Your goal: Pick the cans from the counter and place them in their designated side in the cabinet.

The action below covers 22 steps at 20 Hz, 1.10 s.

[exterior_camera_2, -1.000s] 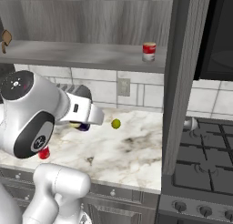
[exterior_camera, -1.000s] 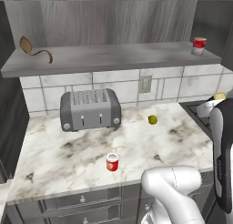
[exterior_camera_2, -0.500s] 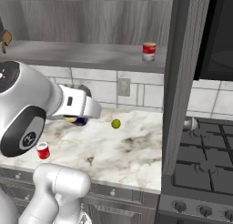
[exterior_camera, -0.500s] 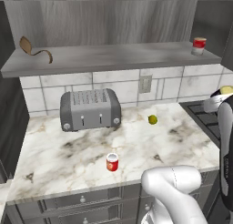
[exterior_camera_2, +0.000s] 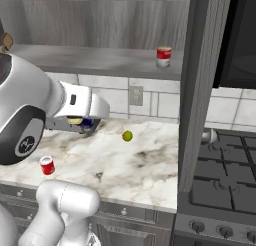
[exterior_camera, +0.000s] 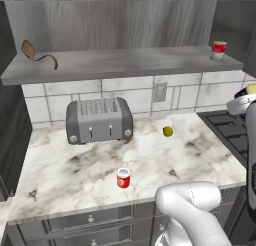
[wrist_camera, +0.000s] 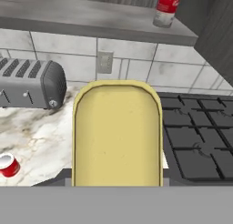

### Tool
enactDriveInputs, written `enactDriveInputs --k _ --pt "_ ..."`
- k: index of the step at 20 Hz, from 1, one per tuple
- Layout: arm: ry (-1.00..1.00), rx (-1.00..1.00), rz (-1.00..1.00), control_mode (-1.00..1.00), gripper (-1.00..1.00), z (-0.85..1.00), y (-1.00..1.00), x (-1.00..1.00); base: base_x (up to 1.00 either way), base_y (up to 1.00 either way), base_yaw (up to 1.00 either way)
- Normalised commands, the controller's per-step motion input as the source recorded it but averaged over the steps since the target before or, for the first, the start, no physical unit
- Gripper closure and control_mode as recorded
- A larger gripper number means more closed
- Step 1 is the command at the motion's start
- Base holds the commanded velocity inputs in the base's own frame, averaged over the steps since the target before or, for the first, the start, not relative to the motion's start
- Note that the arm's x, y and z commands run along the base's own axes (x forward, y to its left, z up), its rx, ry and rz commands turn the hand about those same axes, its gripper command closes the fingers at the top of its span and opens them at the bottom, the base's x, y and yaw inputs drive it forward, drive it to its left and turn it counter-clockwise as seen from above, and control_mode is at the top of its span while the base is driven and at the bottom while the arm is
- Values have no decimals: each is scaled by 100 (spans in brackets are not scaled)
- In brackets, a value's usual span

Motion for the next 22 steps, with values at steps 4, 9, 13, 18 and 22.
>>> enactDriveInputs --k 4,9,13,18,22 --pt "-6 -1 2 -100 100 20 0 0 0 0 0" --pt "-11 0 3 -100 100 15 0 0 0 0 0" --pt "-14 -1 3 -100 100 16 0 1 0 0 0" --pt "-10 -2 1 -100 100 12 2 12 0 0 0" --pt "1 -2 0 -100 100 13 0 20 0 0 0"
